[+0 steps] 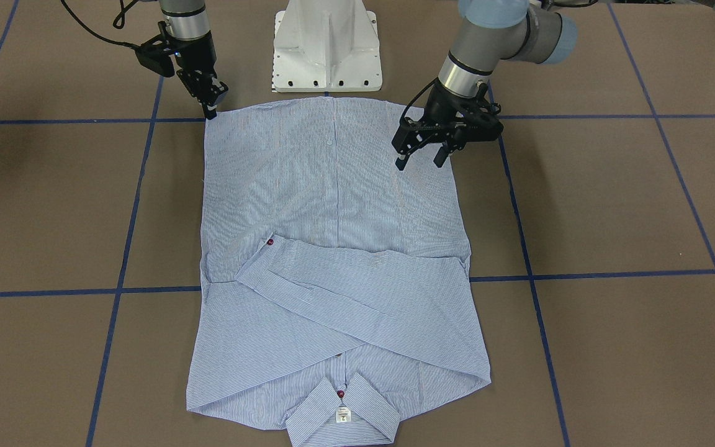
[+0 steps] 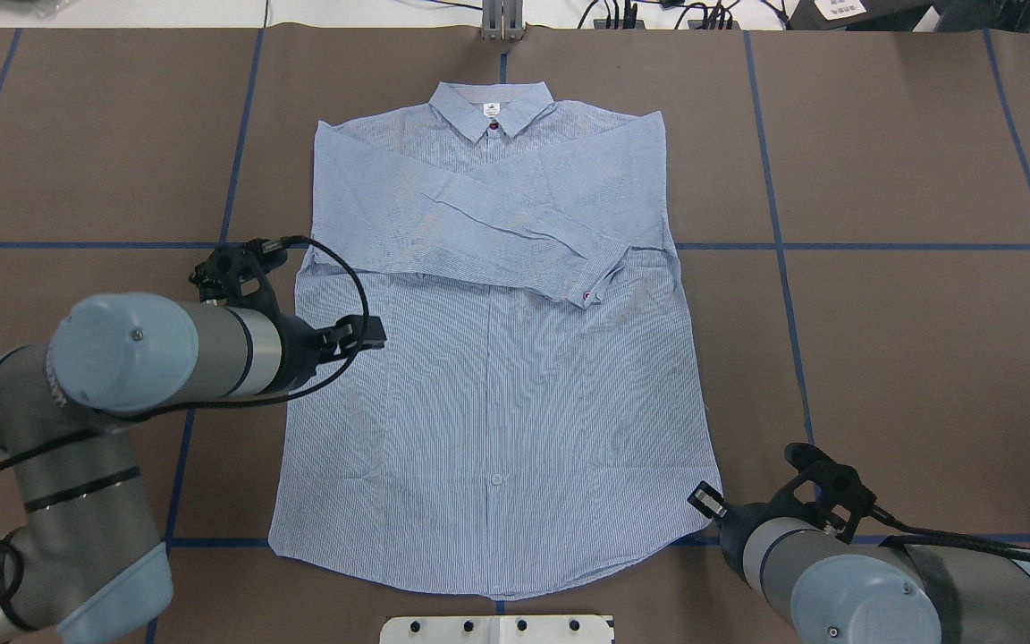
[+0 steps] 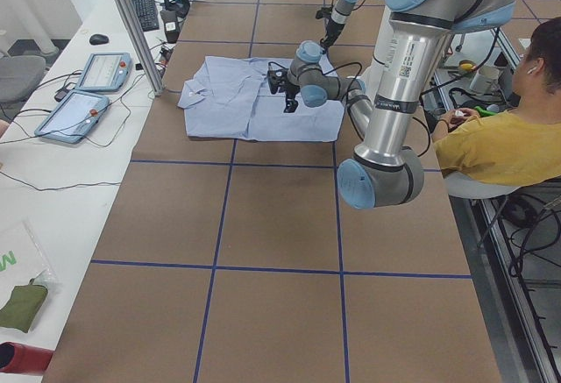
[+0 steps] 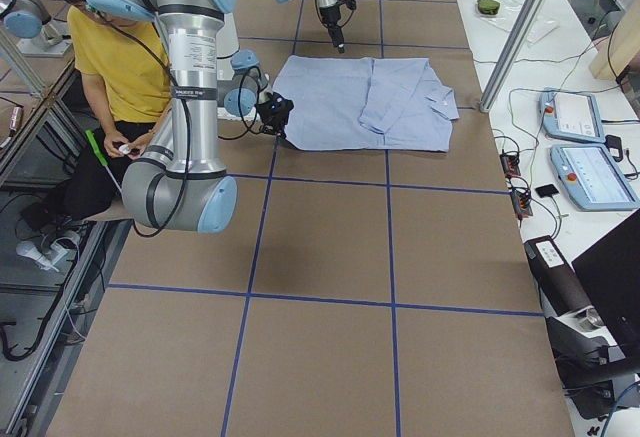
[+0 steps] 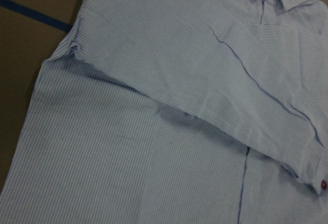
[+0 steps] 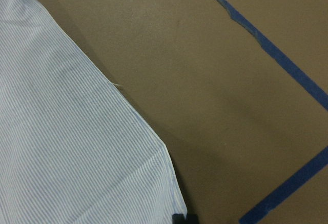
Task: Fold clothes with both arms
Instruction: 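Grasp both hem corners nearest the robot with left and right grippers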
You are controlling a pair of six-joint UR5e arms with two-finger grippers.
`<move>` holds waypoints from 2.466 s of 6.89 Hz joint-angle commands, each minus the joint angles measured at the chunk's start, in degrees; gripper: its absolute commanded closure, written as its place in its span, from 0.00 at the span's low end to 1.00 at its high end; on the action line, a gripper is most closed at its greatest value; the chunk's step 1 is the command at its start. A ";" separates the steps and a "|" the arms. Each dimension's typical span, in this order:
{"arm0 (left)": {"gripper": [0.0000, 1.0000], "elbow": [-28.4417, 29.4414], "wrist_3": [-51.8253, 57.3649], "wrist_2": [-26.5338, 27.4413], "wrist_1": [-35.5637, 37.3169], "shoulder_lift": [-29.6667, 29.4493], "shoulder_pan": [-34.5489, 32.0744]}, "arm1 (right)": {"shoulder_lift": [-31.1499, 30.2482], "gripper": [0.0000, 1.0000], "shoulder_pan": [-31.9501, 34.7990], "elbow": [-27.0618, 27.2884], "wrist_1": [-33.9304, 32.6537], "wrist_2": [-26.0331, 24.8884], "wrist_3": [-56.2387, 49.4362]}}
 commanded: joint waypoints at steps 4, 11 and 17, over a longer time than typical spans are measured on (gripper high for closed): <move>0.12 -4.68 -11.43 3.04 3.59 10.21 10.77 | -0.12 1.00 0.19 0.08 -0.15 0.19 0.00; 0.29 -4.06 -13.55 2.60 3.06 12.67 14.47 | 0.14 1.00 0.10 -0.19 -0.15 0.19 0.00; 0.99 -4.41 -14.16 2.60 2.89 12.49 15.88 | 0.06 1.00 0.10 -0.28 -0.15 0.19 0.00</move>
